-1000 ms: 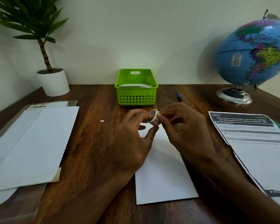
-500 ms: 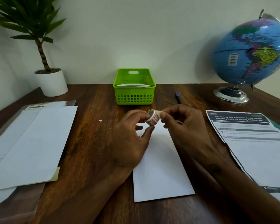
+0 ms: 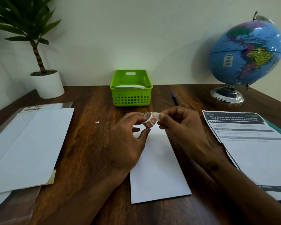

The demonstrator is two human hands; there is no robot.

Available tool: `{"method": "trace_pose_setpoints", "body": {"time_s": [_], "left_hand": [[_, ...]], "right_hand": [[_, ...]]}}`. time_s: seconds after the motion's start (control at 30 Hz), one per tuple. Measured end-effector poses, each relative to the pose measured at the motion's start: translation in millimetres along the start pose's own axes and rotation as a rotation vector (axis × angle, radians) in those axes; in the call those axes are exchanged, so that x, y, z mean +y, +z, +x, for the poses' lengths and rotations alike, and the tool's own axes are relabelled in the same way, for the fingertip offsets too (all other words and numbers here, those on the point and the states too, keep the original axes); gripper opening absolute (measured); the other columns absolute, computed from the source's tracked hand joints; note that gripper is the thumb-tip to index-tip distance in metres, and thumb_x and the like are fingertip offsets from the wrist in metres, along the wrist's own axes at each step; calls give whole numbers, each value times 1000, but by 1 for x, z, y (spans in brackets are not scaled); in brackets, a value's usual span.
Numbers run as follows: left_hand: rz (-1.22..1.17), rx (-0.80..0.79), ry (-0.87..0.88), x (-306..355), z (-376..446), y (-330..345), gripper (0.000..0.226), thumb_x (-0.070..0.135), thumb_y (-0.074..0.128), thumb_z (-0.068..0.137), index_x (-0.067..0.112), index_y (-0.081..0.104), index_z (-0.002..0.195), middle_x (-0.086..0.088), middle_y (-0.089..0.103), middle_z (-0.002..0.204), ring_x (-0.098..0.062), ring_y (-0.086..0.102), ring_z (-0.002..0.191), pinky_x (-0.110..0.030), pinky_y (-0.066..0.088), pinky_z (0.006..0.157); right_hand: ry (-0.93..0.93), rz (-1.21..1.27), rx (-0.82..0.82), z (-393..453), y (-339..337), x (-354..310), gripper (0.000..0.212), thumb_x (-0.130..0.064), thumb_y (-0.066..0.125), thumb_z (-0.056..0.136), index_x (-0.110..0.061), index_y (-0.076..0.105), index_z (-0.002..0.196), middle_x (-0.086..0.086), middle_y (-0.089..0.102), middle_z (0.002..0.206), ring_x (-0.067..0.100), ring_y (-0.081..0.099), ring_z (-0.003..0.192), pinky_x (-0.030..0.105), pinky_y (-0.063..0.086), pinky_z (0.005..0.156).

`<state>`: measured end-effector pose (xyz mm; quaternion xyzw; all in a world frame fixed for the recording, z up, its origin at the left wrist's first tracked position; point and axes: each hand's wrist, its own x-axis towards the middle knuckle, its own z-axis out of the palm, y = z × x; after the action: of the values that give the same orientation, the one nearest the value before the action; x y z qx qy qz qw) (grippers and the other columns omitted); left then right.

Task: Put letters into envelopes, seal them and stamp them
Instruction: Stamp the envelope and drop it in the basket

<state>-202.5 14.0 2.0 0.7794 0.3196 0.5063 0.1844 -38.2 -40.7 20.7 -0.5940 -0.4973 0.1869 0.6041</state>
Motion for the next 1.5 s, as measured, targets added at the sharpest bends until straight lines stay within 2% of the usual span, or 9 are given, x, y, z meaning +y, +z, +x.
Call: {"method": "trace_pose_setpoints", "body": {"time_s": [0.13,0.27,0.43,0.53,0.77,0.97,1.13,1.3,1.5], "left_hand": [[6,-9,-13,-1,0,0,34,9,85,78,8,74,111,-3,68,118,-14,68,100,-21,61,79],[14,-7,-52,-4,-1,-1,28,9,86,77,11,74,101,-2,60,114,-10,67,87,-13,57,71],[-86,-16,-85,-2,1,0,48,21,86,77,14,70,122,3,58,122,-1,67,88,-11,56,72],[-82,-4,-68,1,0,-1,44,25,80,83,13,70,124,4,60,123,0,67,91,-9,55,74],[-72,14,-70,0,1,-3,33,19,73,90,14,72,123,0,66,128,-7,65,102,-5,51,79],[-113,27,-72,2,1,-4,35,20,74,90,14,71,124,8,65,125,8,60,94,-2,48,78],[-130,25,-85,1,1,-4,35,22,74,90,16,71,124,6,66,128,0,65,97,-5,51,77],[-135,28,-84,-1,1,-3,35,19,74,89,17,71,124,13,63,124,15,59,93,-3,49,76],[-117,35,-81,-4,1,-1,33,21,74,90,17,72,123,17,59,124,14,59,94,-1,48,74]], "right_hand": [[-30,-19,-12,0,0,0,7,-12,73,95,-18,74,93,2,79,94,12,78,78,26,65,70],[-211,-176,-32,-1,1,0,5,-12,74,95,-13,75,100,-4,77,93,9,75,81,23,63,74],[-600,-439,-92,-6,2,-5,10,-8,76,91,-10,74,100,-1,75,95,7,69,84,19,58,77],[-675,-492,-127,-7,4,-4,10,-7,74,91,-8,73,101,3,74,98,12,69,84,25,58,76],[-719,-519,-57,-7,5,-1,11,-5,75,90,-7,72,101,4,74,98,9,65,84,21,55,77],[-735,-499,-20,-8,6,-1,12,-4,78,88,-5,73,99,5,75,98,10,67,84,17,57,79],[-723,-464,17,-9,7,-1,12,-4,78,87,-5,74,97,4,75,96,9,68,82,18,57,79],[-702,-464,26,-10,7,-1,11,-5,78,87,-5,74,97,5,75,95,13,69,80,21,57,77],[-699,-473,52,-12,7,-6,14,0,81,84,-3,74,95,7,76,93,16,71,79,17,57,79]]}}
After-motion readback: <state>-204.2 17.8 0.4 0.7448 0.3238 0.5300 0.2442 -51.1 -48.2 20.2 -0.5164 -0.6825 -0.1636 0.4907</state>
